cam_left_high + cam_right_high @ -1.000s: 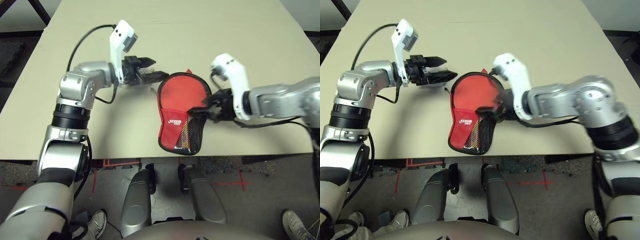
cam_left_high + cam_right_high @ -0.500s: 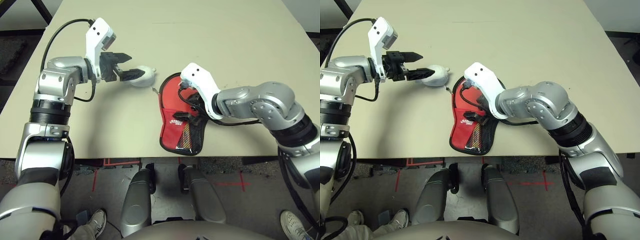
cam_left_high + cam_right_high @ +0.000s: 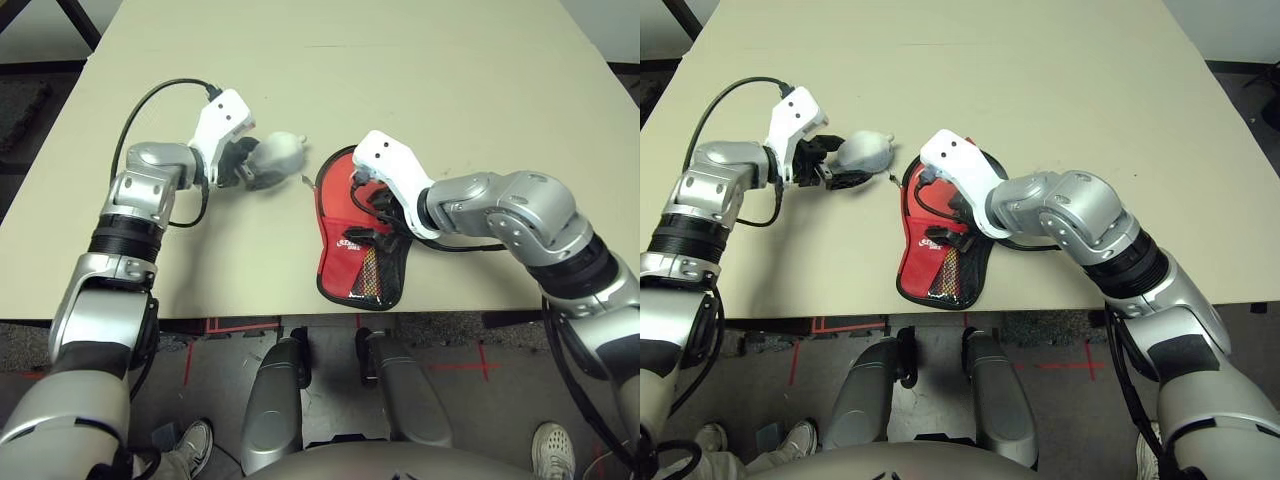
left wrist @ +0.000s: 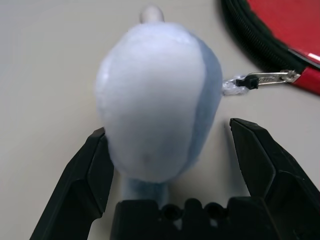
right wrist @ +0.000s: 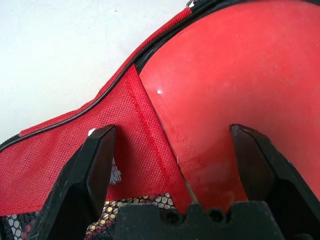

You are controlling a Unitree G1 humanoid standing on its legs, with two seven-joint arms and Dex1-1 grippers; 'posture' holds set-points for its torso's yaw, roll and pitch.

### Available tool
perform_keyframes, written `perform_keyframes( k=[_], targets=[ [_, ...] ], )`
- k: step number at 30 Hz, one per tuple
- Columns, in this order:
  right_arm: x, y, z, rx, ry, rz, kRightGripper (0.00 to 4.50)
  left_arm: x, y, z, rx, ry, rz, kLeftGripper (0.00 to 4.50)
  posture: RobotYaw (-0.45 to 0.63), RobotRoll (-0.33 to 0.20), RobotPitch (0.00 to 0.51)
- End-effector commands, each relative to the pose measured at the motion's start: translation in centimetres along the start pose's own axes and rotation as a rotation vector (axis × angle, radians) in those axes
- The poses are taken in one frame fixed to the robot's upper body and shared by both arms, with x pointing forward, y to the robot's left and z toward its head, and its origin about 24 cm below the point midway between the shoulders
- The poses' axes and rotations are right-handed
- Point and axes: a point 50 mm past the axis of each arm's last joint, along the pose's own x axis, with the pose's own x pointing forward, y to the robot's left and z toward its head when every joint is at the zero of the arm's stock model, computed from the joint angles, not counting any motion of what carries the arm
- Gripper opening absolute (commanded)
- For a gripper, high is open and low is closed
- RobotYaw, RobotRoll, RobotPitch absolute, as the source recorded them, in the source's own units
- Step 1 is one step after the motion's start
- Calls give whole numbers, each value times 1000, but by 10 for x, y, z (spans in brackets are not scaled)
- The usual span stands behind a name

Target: Store the ping-pong paddle in its case and zip it.

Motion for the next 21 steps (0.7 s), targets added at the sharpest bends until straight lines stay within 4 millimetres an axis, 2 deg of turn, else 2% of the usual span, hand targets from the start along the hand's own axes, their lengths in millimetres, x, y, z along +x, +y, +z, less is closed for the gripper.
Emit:
perform_keyframes(
  k=[1,3,6,13,15,17,21],
  targets=[
    [2,2,-7,16,21,10,4461,10,-4,-4,20,32,-28,4500,-13,0,251],
    [3,1,-7,17,23,8,4490,13,-5,-4,20,33,-35,4320,-14,0,251],
    [3,1,-9,18,27,6,4500,14,-4,-2,23,33,-44,3547,-16,0,252],
    [4,2,-13,14,38,6,4500,14,-2,-2,68,55,-50,902,-13,0,256],
    [4,3,-14,9,42,7,4500,15,0,-1,75,52,-39,330,-11,0,256],
    [5,4,-14,8,45,10,4500,16,1,1,83,50,-28,113,-11,0,258],
    [7,5,-16,7,53,17,4500,28,0,7,101,37,3,110,-5,0,261]
  ],
)
